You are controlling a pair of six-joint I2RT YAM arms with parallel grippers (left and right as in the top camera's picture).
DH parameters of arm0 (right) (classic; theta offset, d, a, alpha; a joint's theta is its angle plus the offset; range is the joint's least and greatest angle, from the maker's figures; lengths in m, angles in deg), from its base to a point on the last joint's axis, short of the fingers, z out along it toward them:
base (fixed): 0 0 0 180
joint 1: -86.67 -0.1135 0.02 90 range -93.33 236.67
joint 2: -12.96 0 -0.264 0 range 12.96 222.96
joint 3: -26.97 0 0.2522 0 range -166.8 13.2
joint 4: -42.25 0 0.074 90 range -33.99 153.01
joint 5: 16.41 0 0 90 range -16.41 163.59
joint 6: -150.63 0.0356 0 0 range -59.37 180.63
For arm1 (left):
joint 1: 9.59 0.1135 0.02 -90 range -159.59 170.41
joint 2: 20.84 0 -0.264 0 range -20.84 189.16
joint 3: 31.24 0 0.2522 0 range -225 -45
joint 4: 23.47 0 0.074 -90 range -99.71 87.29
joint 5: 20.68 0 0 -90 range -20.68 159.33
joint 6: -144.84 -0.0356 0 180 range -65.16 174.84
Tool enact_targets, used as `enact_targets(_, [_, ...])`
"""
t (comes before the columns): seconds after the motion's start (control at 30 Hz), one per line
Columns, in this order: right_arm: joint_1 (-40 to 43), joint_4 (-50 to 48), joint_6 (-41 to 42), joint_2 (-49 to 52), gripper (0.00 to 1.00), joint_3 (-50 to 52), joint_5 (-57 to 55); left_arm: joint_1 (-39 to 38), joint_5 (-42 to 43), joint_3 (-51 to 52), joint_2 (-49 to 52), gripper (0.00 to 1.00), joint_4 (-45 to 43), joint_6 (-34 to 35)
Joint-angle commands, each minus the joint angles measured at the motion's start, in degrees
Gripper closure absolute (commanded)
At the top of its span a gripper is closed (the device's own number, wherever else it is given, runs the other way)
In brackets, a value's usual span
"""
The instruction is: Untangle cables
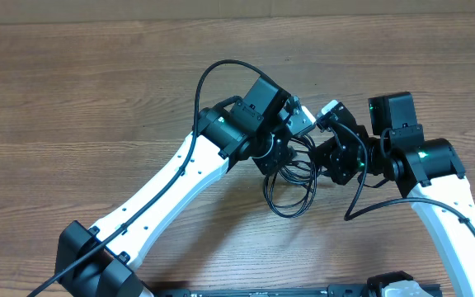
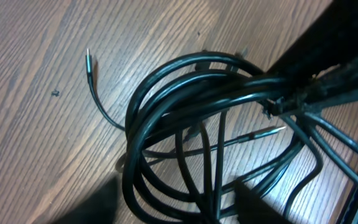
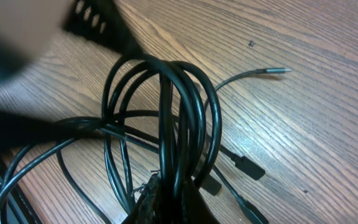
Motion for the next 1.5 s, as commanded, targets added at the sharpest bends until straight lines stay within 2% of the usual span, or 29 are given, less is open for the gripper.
enact_targets(0.0, [-0.3, -0.3, -1.7, -0.7, 0.95, -0.3, 1.7, 0.1, 0.2, -0.2, -0.3, 0.96, 1.0, -2.3])
enact_targets(0.27, [-0.3, -1.1, -1.7, -0.7, 0.95, -0.3, 4.3, 0.1, 0.3, -0.2, -0.3, 0.94, 1.4, -0.1])
enact_targets(0.37, [-0.3, -1.7, -1.7, -0.7, 0.95, -0.3, 4.6, 0.1, 0.4, -0.2, -0.3, 0.83, 1.4, 1.2])
enact_targets(0.43, [-0.3, -2.3, -1.8, -0.7, 0.96, -0.3, 5.1, 0.1, 0.4, -0.2, -0.3, 0.72, 1.3, 2.8])
enact_targets(0.5, [-0.3, -2.7, -2.0, -0.7, 0.96, -0.3, 5.7, 0.0, 0.4, -0.2, -0.3, 0.68, 1.3, 3.8])
enact_targets(0.7, [-0.3, -3.8, -3.3, -0.7, 0.96, -0.3, 8.3, 0.1, 0.7, -0.2, -0.3, 0.71, 0.6, 3.9])
enact_targets(0.73, [-0.3, -3.9, -3.3, -0.7, 0.96, -0.3, 8.3, 0.1, 0.7, -0.2, -0.3, 0.75, 0.5, 3.9])
enact_targets(0.8, [-0.3, -3.8, -3.2, -0.7, 0.96, -0.3, 8.3, 0.1, 0.8, -0.2, -0.3, 0.92, 0.3, 3.9])
enact_targets(0.83, [-0.3, -3.8, -3.2, -0.7, 0.96, -0.3, 8.5, 0.1, 0.9, -0.2, -0.3, 0.96, 0.2, 3.9])
enact_targets(1.07, [-0.3, -4.5, -3.3, -0.7, 0.96, -0.3, 10.4, 0.1, 2.9, -0.2, -0.3, 0.96, -3.5, 4.0])
enact_targets(1.27, [-0.3, -4.5, -3.2, -0.7, 0.96, -0.3, 9.8, 0.1, 0.2, -0.2, -0.3, 0.96, -6.6, 4.0])
enact_targets(1.33, [-0.3, -4.1, -3.1, -0.7, 0.96, -0.3, 8.9, 0.1, -2.9, -0.2, -0.3, 0.96, -7.8, 6.6])
enact_targets(1.47, [-0.3, -3.0, -2.8, -0.7, 0.96, -0.3, 7.8, 0.3, -15.7, -0.2, -0.3, 0.96, -10.3, 17.8])
